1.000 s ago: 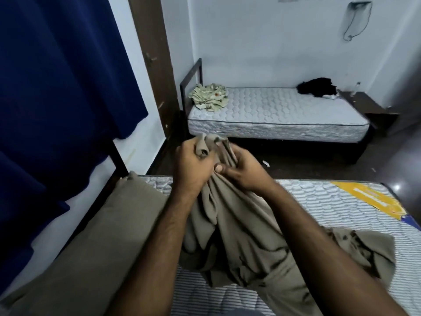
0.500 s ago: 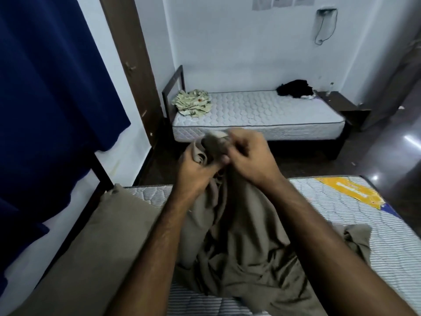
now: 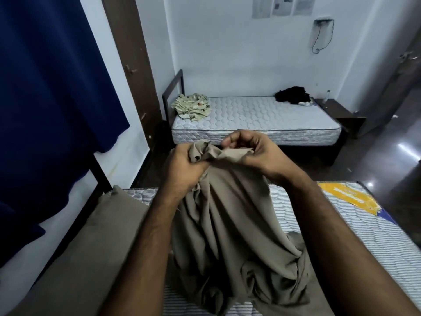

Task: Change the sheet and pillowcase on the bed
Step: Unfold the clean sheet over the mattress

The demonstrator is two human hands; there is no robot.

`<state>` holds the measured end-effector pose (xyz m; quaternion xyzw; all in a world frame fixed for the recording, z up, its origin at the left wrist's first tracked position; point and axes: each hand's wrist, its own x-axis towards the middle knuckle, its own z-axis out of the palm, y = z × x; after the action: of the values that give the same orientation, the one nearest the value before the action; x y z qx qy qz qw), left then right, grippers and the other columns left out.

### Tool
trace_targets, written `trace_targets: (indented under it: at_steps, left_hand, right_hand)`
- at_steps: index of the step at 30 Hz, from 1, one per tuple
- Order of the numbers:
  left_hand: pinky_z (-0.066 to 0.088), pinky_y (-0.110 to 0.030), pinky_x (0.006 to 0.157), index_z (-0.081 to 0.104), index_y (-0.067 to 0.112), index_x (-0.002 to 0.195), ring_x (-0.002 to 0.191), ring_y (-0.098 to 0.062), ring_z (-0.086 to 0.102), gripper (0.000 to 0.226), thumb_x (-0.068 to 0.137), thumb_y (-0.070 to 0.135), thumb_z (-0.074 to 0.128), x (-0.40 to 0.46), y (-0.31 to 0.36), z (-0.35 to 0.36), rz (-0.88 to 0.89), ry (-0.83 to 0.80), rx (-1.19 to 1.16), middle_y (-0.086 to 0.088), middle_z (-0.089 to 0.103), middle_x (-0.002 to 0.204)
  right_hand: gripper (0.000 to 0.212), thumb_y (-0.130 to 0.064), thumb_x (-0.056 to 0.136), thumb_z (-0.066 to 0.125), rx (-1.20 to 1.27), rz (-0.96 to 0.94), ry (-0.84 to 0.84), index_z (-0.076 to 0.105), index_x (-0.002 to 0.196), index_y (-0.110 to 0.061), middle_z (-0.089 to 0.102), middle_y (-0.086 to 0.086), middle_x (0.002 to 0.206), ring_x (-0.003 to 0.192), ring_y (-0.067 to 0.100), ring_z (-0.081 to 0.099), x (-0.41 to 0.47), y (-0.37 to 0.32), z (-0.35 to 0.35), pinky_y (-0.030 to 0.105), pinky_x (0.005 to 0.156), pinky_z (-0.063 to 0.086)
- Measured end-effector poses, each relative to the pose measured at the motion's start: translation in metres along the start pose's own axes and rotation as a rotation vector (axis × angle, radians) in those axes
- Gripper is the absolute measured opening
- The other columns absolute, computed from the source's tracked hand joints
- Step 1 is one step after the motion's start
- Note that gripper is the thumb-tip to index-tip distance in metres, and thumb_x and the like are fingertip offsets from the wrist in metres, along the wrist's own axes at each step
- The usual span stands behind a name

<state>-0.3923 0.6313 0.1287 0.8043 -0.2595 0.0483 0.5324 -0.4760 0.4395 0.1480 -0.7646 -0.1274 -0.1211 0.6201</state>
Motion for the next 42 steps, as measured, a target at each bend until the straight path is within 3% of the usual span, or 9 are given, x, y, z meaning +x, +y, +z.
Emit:
trace_targets:
  at_steps: [4, 10, 16, 21, 25, 29, 33, 38, 42]
  left_hand:
    - [0.055, -0.039, 0.066, 0.069, 0.002, 0.079, 0.067, -0.016, 0.063, 0.046, 0.065, 0.045, 0.067, -0.003, 0.009, -0.010, -0.031, 0.245, -0.133, -0.011, 0.071, 0.072]
    - [0.050, -0.027, 0.077, 0.057, 0.023, 0.071, 0.066, 0.008, 0.058, 0.024, 0.090, 0.020, 0.070, -0.008, 0.016, -0.002, -0.178, 0.319, -0.281, 0.012, 0.062, 0.072]
    - [0.055, -0.026, 0.080, 0.070, 0.020, 0.091, 0.084, -0.005, 0.070, 0.011, 0.088, 0.029, 0.076, -0.019, 0.009, 0.019, -0.181, 0.150, -0.522, 0.005, 0.075, 0.088]
    - [0.054, -0.026, 0.088, 0.058, 0.003, 0.120, 0.102, -0.014, 0.069, 0.061, 0.069, 0.020, 0.088, -0.023, 0.011, 0.028, -0.032, -0.092, -0.695, -0.004, 0.074, 0.107]
    - [0.055, -0.025, 0.079, 0.067, -0.011, 0.103, 0.085, -0.014, 0.069, 0.049, 0.063, 0.008, 0.089, -0.022, 0.015, 0.018, -0.003, -0.235, -0.521, -0.008, 0.074, 0.091]
    - [0.046, -0.032, 0.068, 0.068, -0.011, 0.086, 0.074, -0.016, 0.059, 0.028, 0.082, 0.013, 0.082, -0.014, 0.015, 0.015, -0.037, -0.002, -0.501, -0.015, 0.069, 0.077]
    - [0.048, -0.037, 0.069, 0.066, -0.003, 0.081, 0.073, -0.020, 0.057, 0.035, 0.087, 0.032, 0.071, -0.012, 0.014, 0.014, -0.072, 0.247, -0.519, -0.020, 0.065, 0.076]
    - [0.055, -0.051, 0.087, 0.077, 0.022, 0.085, 0.087, -0.023, 0.063, 0.028, 0.092, 0.046, 0.063, -0.017, 0.025, 0.008, -0.154, 0.384, -0.767, -0.005, 0.069, 0.086]
    - [0.043, -0.039, 0.070, 0.057, 0.024, 0.067, 0.074, -0.022, 0.046, 0.041, 0.085, 0.059, 0.067, -0.019, 0.024, 0.001, -0.142, 0.350, -0.709, -0.008, 0.048, 0.074]
  right_hand:
    - [0.012, 0.000, 0.086, 0.073, -0.030, 0.104, -0.163, 0.067, 0.096, -0.001, 0.070, 0.000, 0.087, 0.078, 0.009, 0.063, -0.003, 0.006, -0.010, 0.021, 0.071, 0.052]
    - [0.013, -0.012, 0.088, 0.074, 0.007, 0.195, -0.103, 0.068, 0.092, -0.001, 0.070, 0.003, 0.082, 0.074, 0.014, 0.062, -0.005, 0.025, -0.001, 0.026, 0.067, 0.052]
    - [0.015, -0.018, 0.082, 0.063, -0.228, -0.036, 0.630, 0.055, 0.070, -0.021, 0.053, -0.012, 0.061, 0.061, 0.005, 0.048, 0.019, 0.008, 0.022, 0.031, 0.059, 0.042]
    - [0.049, -0.054, 0.089, 0.060, -0.619, -0.036, 0.436, 0.049, 0.060, -0.016, 0.044, -0.002, 0.050, 0.049, 0.008, 0.040, 0.015, -0.020, 0.043, 0.034, 0.050, 0.036]
    - [0.042, -0.041, 0.089, 0.063, -0.604, -0.015, 0.381, 0.047, 0.060, -0.015, 0.041, -0.005, 0.050, 0.053, 0.009, 0.037, 0.011, -0.011, 0.039, 0.036, 0.050, 0.035]
    - [0.014, -0.015, 0.098, 0.063, 0.019, -0.037, 0.243, 0.071, 0.087, -0.013, 0.066, -0.006, 0.077, 0.073, 0.006, 0.055, -0.002, 0.005, 0.033, 0.025, 0.065, 0.046]
    - [0.019, -0.006, 0.096, 0.063, 0.112, 0.035, 0.015, 0.062, 0.114, -0.001, 0.070, 0.007, 0.103, 0.093, 0.018, 0.062, -0.017, 0.035, 0.036, 0.033, 0.083, 0.053]
    - [0.062, -0.050, 0.089, 0.071, 0.059, 0.258, -0.005, 0.059, 0.105, 0.010, 0.062, 0.016, 0.093, 0.086, 0.024, 0.053, -0.026, 0.086, 0.034, 0.044, 0.075, 0.043]
    - [0.081, -0.064, 0.080, 0.073, 0.063, 0.311, 0.103, 0.052, 0.092, 0.013, 0.051, 0.015, 0.082, 0.077, 0.026, 0.042, -0.037, 0.103, 0.026, 0.039, 0.066, 0.035]
